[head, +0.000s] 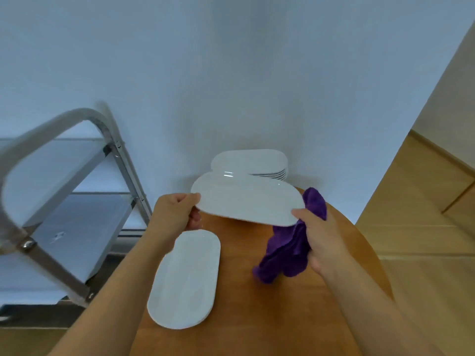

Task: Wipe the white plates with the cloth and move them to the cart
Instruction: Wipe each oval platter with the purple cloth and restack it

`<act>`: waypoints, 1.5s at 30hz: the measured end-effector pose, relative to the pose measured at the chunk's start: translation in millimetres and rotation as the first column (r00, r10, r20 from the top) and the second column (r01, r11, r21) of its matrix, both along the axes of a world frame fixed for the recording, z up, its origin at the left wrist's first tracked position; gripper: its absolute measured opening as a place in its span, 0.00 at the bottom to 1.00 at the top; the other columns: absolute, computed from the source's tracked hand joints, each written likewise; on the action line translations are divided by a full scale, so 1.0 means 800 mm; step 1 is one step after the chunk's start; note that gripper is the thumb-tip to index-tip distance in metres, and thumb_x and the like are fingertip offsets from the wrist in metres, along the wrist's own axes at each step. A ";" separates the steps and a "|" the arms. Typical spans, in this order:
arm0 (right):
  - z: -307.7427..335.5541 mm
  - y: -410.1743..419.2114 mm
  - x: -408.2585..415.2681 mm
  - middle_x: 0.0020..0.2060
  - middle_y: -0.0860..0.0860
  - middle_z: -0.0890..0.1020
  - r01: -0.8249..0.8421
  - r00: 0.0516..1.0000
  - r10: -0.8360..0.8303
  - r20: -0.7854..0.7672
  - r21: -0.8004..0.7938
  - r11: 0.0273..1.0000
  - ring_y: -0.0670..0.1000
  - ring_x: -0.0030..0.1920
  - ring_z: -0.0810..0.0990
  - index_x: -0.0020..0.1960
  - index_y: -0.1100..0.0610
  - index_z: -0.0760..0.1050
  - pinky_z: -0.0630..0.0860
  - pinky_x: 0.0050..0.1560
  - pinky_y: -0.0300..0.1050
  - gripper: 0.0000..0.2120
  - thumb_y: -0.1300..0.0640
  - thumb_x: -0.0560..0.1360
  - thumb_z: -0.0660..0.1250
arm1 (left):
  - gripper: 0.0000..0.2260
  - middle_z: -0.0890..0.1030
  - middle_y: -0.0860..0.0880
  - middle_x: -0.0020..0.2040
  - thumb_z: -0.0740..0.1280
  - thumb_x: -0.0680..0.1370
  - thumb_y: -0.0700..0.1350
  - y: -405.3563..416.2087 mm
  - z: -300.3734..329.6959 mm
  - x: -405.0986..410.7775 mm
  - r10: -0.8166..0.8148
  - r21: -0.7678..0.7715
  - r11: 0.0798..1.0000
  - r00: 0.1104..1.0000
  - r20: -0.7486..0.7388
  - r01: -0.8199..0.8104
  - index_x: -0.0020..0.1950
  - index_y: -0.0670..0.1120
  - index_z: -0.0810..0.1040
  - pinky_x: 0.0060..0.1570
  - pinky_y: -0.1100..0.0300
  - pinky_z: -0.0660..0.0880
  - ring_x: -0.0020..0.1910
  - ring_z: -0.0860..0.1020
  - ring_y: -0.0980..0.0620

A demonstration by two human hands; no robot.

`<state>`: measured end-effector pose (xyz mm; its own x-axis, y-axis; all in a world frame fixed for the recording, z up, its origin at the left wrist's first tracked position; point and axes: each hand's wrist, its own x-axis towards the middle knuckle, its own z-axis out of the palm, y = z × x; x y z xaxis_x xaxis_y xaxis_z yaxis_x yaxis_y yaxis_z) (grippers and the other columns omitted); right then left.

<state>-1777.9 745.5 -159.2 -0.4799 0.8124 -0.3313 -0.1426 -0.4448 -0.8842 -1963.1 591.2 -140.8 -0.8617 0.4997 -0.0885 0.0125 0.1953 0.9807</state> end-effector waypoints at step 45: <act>-0.070 -0.203 0.062 0.77 0.42 0.52 -0.638 0.664 -0.025 0.747 0.584 0.503 0.49 0.77 0.45 0.76 0.44 0.52 0.46 0.71 0.64 0.27 0.46 0.79 0.54 | 0.12 0.80 0.51 0.59 0.56 0.79 0.54 -0.106 -0.078 0.242 -0.111 0.338 0.940 0.898 0.425 -0.044 0.60 0.55 0.73 0.47 0.65 0.76 0.58 0.78 0.54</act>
